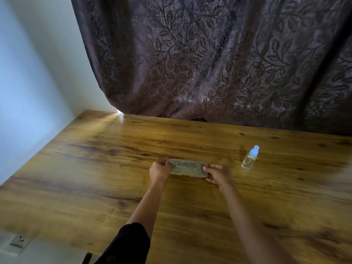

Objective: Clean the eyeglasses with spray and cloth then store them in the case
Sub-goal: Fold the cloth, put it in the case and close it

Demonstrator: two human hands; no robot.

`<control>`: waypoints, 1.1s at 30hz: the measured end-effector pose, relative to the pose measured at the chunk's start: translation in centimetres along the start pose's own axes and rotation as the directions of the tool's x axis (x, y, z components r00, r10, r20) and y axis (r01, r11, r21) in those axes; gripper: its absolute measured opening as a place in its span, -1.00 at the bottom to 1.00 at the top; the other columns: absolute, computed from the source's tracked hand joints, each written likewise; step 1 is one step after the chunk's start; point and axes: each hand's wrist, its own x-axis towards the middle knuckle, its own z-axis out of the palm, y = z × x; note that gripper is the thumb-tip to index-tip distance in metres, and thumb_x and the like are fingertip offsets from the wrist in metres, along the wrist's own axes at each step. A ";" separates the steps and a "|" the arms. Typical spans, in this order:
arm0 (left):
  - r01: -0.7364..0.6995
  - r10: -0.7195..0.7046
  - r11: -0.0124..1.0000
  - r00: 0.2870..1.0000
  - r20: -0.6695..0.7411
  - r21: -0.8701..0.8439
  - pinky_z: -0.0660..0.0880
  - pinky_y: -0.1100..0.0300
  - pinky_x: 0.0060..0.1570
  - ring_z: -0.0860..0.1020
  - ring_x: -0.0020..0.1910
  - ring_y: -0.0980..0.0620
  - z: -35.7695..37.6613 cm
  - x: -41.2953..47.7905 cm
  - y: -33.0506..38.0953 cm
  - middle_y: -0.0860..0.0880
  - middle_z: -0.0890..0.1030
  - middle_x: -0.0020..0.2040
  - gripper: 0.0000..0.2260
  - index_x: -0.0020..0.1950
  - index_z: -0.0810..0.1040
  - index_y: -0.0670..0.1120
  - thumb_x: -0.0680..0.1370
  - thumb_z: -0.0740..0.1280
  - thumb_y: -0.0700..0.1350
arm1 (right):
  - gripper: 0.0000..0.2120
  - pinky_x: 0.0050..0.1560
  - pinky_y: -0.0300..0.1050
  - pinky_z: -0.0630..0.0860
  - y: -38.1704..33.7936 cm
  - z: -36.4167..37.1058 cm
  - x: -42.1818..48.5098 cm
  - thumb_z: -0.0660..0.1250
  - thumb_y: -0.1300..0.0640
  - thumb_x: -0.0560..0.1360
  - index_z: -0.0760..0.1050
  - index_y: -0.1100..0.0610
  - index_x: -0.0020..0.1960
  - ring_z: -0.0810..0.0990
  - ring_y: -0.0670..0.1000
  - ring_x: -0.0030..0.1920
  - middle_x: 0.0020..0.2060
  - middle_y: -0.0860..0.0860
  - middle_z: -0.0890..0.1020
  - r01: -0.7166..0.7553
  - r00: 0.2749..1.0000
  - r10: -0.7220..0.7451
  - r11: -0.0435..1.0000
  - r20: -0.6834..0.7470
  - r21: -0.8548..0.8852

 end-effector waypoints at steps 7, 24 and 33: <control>0.022 -0.023 1.000 0.999 -0.044 -0.014 0.37 0.23 -0.02 0.45 -0.01 0.05 -0.1 -0.2 0.3 -0.07 0.57 0.15 -0.73 0.24 0.50 -0.08 0.54 0.29 -0.15 | -0.72 -0.11 -0.09 0.60 -0.1 0.2 -0.2 0.40 0.16 0.44 0.53 0.20 0.12 0.60 0.04 -0.07 -0.06 0.09 0.60 0.008 1.000 -0.007 0.997 0.018 -0.078; -0.295 0.294 0.952 0.956 0.018 0.082 0.48 0.07 0.14 0.52 0.13 -0.02 5.8 -1.8 5.5 -0.06 0.58 0.15 -0.71 0.19 0.54 -0.04 0.56 0.16 -0.26 | -0.85 -0.31 -0.15 0.50 -0.4 -5.8 -2.7 0.28 0.31 0.46 0.58 0.10 -0.14 0.56 -0.02 -0.34 -0.29 0.01 0.64 0.553 0.624 -0.614 0.784 -0.483 -0.282; -0.397 0.356 0.910 0.895 0.268 0.118 0.54 0.06 0.04 0.59 0.03 0.01 11.8 -3.0 7.1 0.04 0.62 0.13 -0.67 0.16 0.56 0.00 0.56 0.13 -0.30 | -0.74 -0.05 -0.25 0.46 0.5 -11.2 -0.7 0.32 0.36 0.43 0.57 0.18 0.08 0.60 0.00 -0.09 -0.06 0.07 0.66 0.338 0.683 -0.418 0.908 -0.599 -0.249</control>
